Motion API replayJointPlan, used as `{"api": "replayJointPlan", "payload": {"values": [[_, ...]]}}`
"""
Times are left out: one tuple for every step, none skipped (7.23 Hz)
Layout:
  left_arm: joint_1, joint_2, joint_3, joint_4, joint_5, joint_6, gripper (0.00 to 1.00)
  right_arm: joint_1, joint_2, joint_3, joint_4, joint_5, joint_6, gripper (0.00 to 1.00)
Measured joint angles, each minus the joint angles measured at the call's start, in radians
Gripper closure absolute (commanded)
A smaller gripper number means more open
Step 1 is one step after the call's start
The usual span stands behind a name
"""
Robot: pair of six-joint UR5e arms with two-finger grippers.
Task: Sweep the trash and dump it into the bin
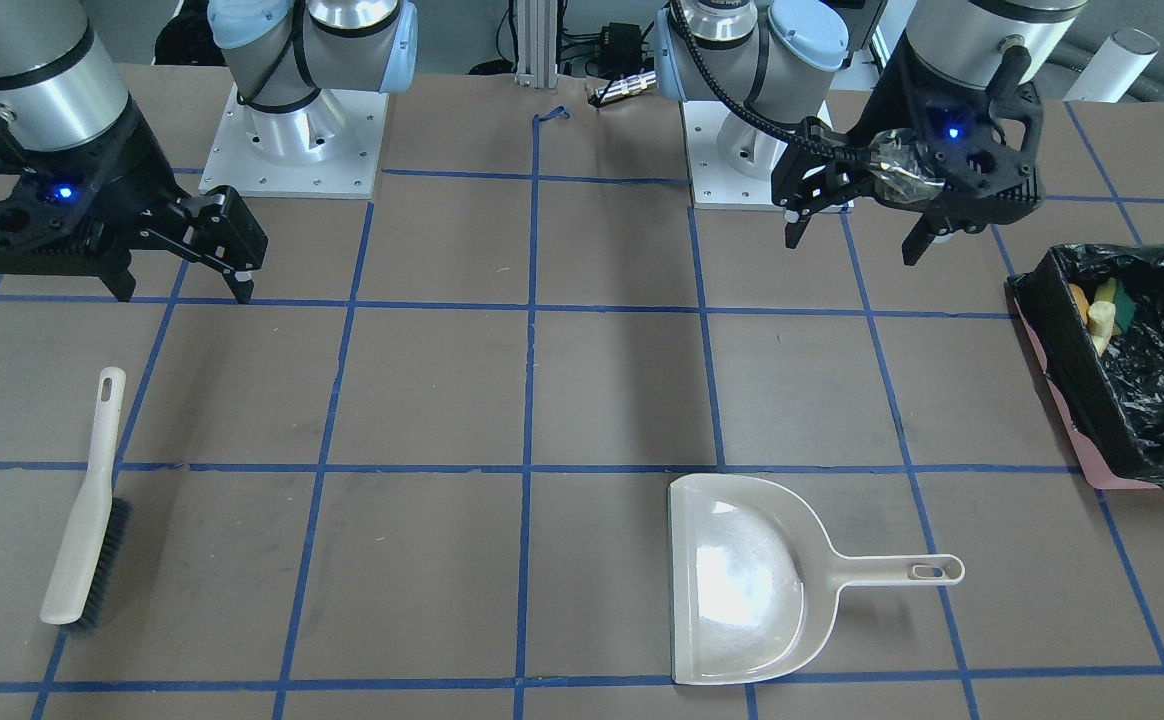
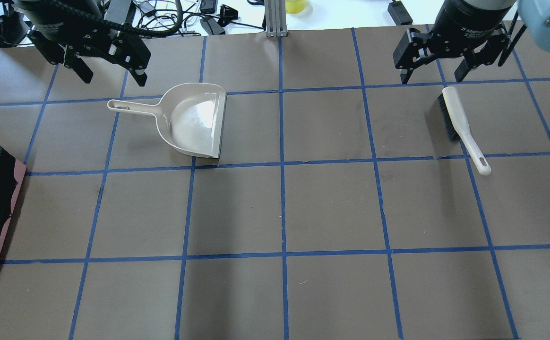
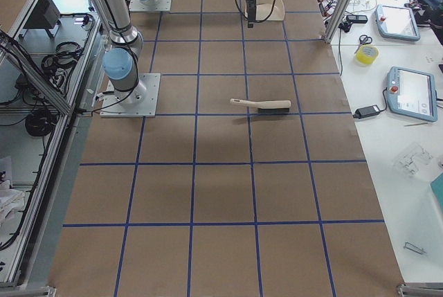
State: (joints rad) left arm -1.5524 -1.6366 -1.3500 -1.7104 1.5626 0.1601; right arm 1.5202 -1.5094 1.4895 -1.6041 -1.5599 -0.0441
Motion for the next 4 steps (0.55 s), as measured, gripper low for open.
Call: {"api": "replayJointPlan", "payload": {"values": [[0.000,0.000,-0.001,0.002,0.000,0.000,0.00,0.000,0.000,0.000,-0.001,0.000,0.001,0.00],[0.000,0.000,-0.002,0.009,0.001,-0.001,0.00,0.000,0.000,0.000,-0.002,0.000,0.002,0.00],[0.000,0.001,-0.006,0.014,0.001,-0.001,0.00,0.000,0.000,0.000,-0.003,0.001,0.002,0.00],[0.000,0.003,-0.010,0.018,0.001,0.002,0.00,0.000,-0.001,0.000,-0.003,0.000,0.003,0.00]]}}
